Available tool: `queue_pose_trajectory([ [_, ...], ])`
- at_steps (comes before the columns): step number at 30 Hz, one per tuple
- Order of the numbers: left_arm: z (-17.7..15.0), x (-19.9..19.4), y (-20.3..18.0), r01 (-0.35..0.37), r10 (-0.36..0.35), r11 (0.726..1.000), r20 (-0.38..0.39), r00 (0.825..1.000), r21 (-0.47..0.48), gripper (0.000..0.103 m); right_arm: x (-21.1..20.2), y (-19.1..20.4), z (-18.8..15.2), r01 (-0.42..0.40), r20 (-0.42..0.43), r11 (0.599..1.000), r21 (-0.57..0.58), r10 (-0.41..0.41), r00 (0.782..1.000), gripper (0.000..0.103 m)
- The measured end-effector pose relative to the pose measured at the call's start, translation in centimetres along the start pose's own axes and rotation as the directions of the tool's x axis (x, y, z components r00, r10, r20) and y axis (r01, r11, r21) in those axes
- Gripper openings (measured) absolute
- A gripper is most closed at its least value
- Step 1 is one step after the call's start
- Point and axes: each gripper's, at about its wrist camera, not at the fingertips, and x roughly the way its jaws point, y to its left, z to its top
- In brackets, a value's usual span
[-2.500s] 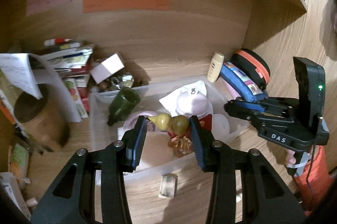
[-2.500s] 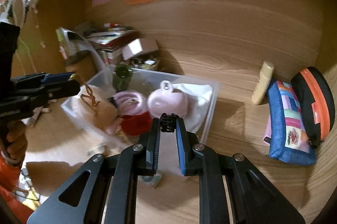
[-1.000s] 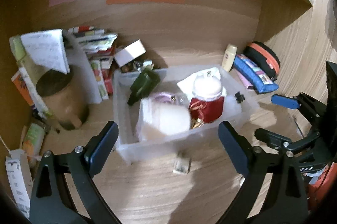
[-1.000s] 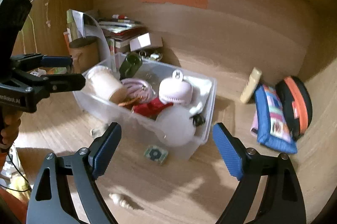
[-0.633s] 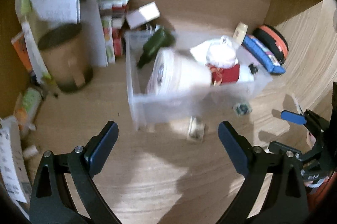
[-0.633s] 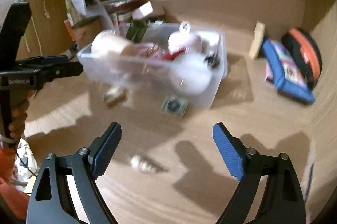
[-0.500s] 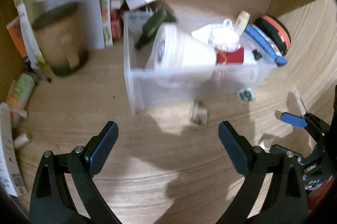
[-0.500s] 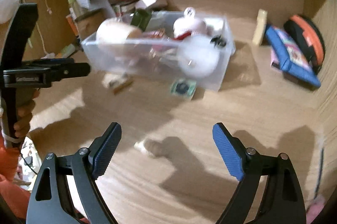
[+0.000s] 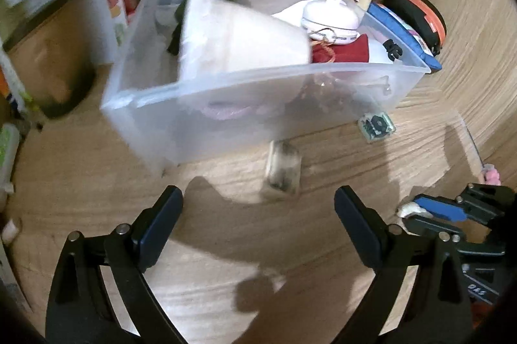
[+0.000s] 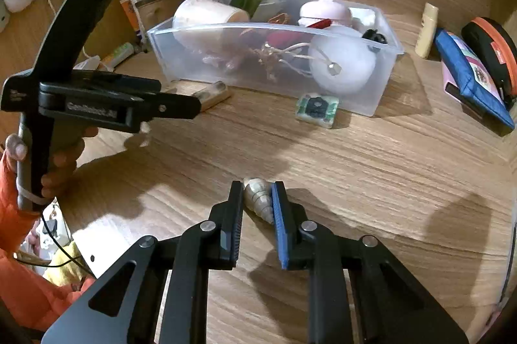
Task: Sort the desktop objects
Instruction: 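Grasp the small glass jar with the left gripper while the right gripper grasps the shell, then lower the glass jar and shell into the bin and release both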
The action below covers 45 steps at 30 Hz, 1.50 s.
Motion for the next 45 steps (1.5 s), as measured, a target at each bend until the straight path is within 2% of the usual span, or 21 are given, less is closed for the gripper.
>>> queue_pose_trajectory([
  [2,0.2,0.3,-0.6,-0.009,0.009,1.0,-0.001,1.0,0.03,0.077,-0.3,-0.4,0.3,-0.003,0.013,1.0,0.008,0.003,1.0,0.016],
  [6,0.8,1.3,-1.6,-0.035,0.034,0.996,0.005,0.999,0.082,0.056,-1.1,-1.2,0.8,-0.01,0.038,1.0,0.024,0.009,0.999,0.016],
  [8,1.0,1.4,-2.0,-0.045,0.043,0.993,0.016,0.999,0.11,0.034,-1.3,-1.6,1.2,-0.013,0.048,0.999,0.031,0.012,0.999,0.016],
  [10,1.1,1.4,-1.9,-0.031,0.029,0.993,0.016,0.999,0.116,0.023,-1.3,-1.9,1.5,-0.021,0.058,0.999,0.041,0.019,0.998,0.016],
  [18,0.3,0.3,-1.9,-0.009,0.007,0.993,0.02,1.0,0.117,0.023,-2.0,-3.3,2.7,-0.03,0.1,0.997,0.077,0.022,0.995,0.016],
  [24,0.1,-3.1,-1.7,0.028,-0.036,0.996,0.099,0.994,0.08,0.023,-2.2,-4.2,4.2,-0.017,0.128,0.997,0.08,0.006,0.992,0.016],
  [27,0.7,-5.0,-1.4,0.068,-0.076,0.996,0.147,0.986,0.058,0.023,-2.4,-4.7,5.3,-0.007,0.15,0.997,0.075,-0.004,0.989,0.016],
  [34,2.6,-7.7,-1.7,0.095,-0.106,0.994,0.244,0.964,0.056,0.023,-2.7,-4.9,8.1,-0.004,0.201,0.999,0.038,-0.004,0.98,0.016],
  [39,4.2,-7.6,-2.5,0.113,-0.128,0.991,0.272,0.954,0.069,0.023,-2.1,-4.2,9.6,-0.008,0.203,1.0,-0.007,0.009,0.979,0.016],
  [45,5.4,-6.3,-3.0,0.116,-0.136,0.989,0.263,0.955,0.09,0.023,-0.3,-4.1,11.0,-0.009,0.176,0.999,-0.038,0.016,0.984,0.016],
])
